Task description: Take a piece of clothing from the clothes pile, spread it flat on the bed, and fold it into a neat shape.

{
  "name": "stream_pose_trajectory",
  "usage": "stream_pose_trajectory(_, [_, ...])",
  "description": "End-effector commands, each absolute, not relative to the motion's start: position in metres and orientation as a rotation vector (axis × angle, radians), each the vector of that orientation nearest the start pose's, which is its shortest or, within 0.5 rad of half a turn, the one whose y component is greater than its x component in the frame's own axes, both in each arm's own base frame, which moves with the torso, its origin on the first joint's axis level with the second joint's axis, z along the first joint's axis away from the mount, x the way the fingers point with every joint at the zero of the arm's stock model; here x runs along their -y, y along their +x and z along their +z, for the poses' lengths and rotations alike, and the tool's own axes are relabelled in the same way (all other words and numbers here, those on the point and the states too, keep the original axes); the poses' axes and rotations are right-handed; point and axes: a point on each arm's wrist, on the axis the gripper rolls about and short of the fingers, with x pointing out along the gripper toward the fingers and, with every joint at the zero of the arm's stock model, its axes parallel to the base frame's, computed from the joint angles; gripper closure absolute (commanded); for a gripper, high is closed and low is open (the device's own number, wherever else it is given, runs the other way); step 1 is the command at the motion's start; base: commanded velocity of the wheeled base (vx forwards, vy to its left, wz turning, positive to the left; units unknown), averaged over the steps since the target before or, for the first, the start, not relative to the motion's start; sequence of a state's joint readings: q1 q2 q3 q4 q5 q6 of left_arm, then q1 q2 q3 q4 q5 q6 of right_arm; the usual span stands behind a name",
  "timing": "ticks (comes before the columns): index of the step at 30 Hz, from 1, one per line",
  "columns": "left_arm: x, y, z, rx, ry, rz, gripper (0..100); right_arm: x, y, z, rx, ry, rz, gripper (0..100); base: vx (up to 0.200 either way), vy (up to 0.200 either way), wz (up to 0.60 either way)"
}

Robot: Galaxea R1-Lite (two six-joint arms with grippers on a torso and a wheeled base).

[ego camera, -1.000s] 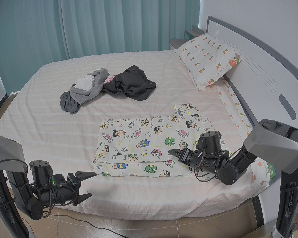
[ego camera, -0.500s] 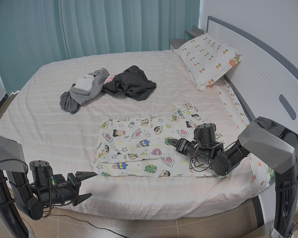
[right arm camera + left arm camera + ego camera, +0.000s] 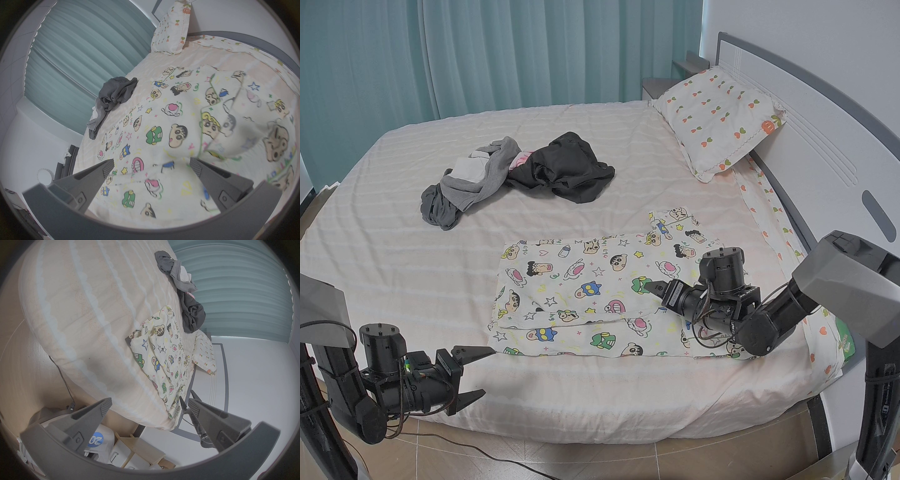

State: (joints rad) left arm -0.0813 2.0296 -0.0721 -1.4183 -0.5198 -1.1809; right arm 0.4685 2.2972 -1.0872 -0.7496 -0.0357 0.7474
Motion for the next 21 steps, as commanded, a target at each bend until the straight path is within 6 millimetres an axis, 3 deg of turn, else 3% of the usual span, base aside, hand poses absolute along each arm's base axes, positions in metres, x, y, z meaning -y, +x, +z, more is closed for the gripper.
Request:
stream_pose_trajectory(1, [0.029, 0.22, 0.028, -0.825, -1.234, -0.203, 0, -0.166, 0.349, 0.072, -0.57, 0.64, 0.212, 0, 0.0, 0.0, 0.0])
stream_pose_trajectory(5, [0.029, 0.22, 0.028, -0.822, -1.233, -0.197, 0, -0.128, 0.336, 0.077, -0.568, 0.663, 0.127, 0, 0.0, 0.0, 0.0])
stream_pose_trajectory(7, [0.03, 0.221, 0.027, -0.812, -1.227, -0.18, 0, -0.099, 0.331, 0.073, -0.565, 0.682, 0.05, 0, 0.0, 0.0, 0.0])
stream_pose_trajectory(13, [0.032, 0.221, 0.027, -0.813, -1.221, -0.177, 0, -0.038, 0.342, 0.054, -0.529, 0.752, -0.045, 0, 0.0, 0.0, 0.0])
stream_pose_trajectory(15, [0.032, 0.221, 0.026, -0.815, -1.22, -0.177, 0, -0.028, 0.346, 0.041, -0.554, 0.767, -0.065, 0, 0.0, 0.0, 0.0])
stream_pose_trajectory(21, [0.032, 0.221, 0.025, -0.818, -1.218, -0.176, 0, -0.029, 0.349, 0.021, -0.601, 0.77, -0.066, 0, 0.0, 0.0, 0.0])
